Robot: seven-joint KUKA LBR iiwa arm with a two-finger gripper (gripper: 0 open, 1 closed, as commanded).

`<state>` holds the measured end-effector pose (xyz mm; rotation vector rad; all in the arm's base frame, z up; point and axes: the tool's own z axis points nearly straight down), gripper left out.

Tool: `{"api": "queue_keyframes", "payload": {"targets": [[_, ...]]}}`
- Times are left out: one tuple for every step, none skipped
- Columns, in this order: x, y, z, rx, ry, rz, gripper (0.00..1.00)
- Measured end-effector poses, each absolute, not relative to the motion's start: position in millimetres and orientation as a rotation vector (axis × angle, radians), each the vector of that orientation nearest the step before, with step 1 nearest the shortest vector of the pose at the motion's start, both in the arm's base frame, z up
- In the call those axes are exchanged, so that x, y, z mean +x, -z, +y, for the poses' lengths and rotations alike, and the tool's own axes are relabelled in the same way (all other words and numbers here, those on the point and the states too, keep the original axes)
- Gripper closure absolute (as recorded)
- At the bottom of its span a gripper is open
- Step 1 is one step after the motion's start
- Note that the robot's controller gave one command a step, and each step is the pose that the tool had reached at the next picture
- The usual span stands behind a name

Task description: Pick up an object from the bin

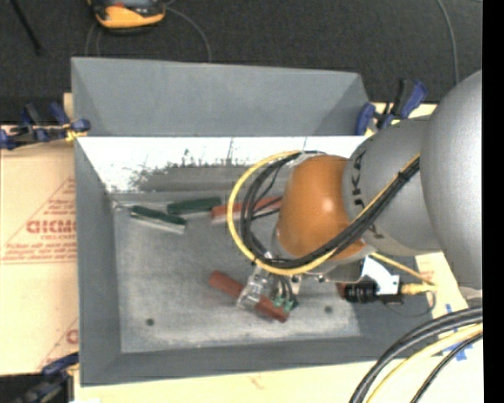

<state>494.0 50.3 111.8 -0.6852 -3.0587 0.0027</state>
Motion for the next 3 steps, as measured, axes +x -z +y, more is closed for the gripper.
{"api": "queue_keyframes", "payload": {"targets": [[495.4, -134.1, 50.2, -0.686, 0.000, -3.064, 1.00], [496.5, -148.8, 50.1, -0.685, 0.001, -3.068, 1.00], [496.8, -157.5, 50.0, -0.685, 0.003, -3.070, 1.00]]}}
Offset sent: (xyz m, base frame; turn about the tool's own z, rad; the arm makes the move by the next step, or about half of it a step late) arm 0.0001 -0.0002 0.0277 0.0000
